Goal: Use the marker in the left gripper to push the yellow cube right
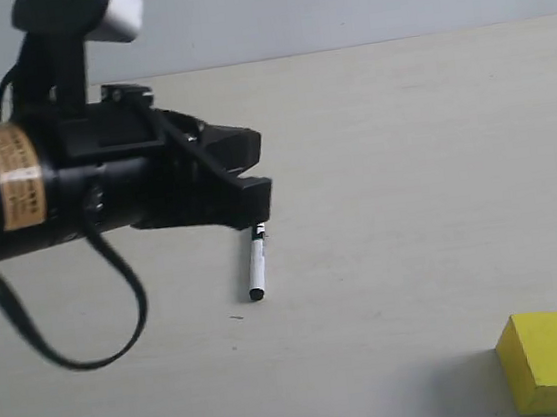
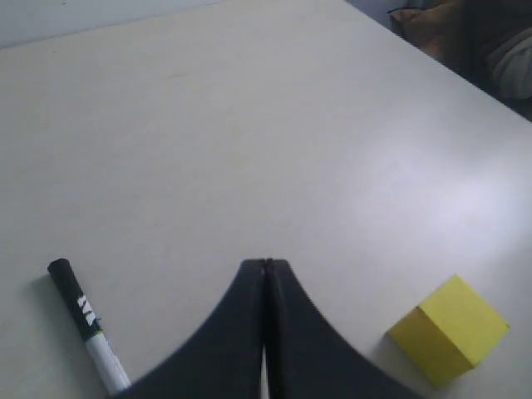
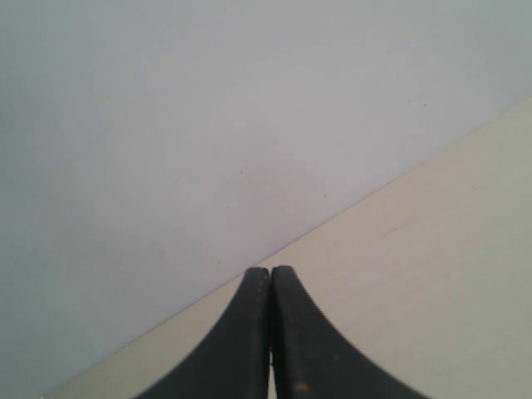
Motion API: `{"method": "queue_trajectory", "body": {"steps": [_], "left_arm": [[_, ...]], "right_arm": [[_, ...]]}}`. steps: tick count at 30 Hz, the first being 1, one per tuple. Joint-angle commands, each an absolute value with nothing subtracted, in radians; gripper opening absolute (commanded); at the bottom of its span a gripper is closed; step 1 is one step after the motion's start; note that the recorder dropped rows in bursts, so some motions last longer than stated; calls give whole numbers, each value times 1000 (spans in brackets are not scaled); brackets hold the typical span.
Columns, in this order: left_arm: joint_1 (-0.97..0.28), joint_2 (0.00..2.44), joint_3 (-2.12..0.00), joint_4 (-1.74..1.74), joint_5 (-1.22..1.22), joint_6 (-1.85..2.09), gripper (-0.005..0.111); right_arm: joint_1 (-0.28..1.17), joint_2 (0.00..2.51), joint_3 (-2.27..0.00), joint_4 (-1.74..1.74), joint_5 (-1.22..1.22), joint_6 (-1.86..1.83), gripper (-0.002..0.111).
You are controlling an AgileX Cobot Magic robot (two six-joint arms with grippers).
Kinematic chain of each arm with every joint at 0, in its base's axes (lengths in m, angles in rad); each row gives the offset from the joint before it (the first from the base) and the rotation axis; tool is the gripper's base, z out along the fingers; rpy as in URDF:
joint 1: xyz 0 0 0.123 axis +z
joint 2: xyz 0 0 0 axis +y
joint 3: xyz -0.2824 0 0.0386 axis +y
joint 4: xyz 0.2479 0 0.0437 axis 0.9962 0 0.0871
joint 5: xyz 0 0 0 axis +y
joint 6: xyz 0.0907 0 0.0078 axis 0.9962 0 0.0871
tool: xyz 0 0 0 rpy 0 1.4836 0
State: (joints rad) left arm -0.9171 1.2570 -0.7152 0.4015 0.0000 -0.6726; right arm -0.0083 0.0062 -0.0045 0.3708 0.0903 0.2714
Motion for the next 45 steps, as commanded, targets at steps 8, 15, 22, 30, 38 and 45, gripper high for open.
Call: {"method": "queue_trajectory", "body": {"steps": [8, 15, 22, 30, 38, 45], "left_arm": [[-919, 1135, -636, 408, -33, -688, 0], [-917, 1130, -636, 431, -34, -653, 0], [-888, 1073, -612, 386, 7, -870, 0], [-449, 595, -249, 404, -46, -1127, 0], [-163, 202, -5, 408, -49, -1129, 0], [-136, 17, 0, 400, 113, -1143, 0]], "right_arm": [[-13, 0, 0, 365, 88, 263, 0], [-13, 0, 0, 363, 88, 263, 0], [-13, 0, 0, 363, 88, 263, 0], [-13, 0, 0, 366, 88, 263, 0], [-13, 0, 0, 366, 88, 263, 0], [-13, 0, 0, 366, 88, 263, 0]]}}
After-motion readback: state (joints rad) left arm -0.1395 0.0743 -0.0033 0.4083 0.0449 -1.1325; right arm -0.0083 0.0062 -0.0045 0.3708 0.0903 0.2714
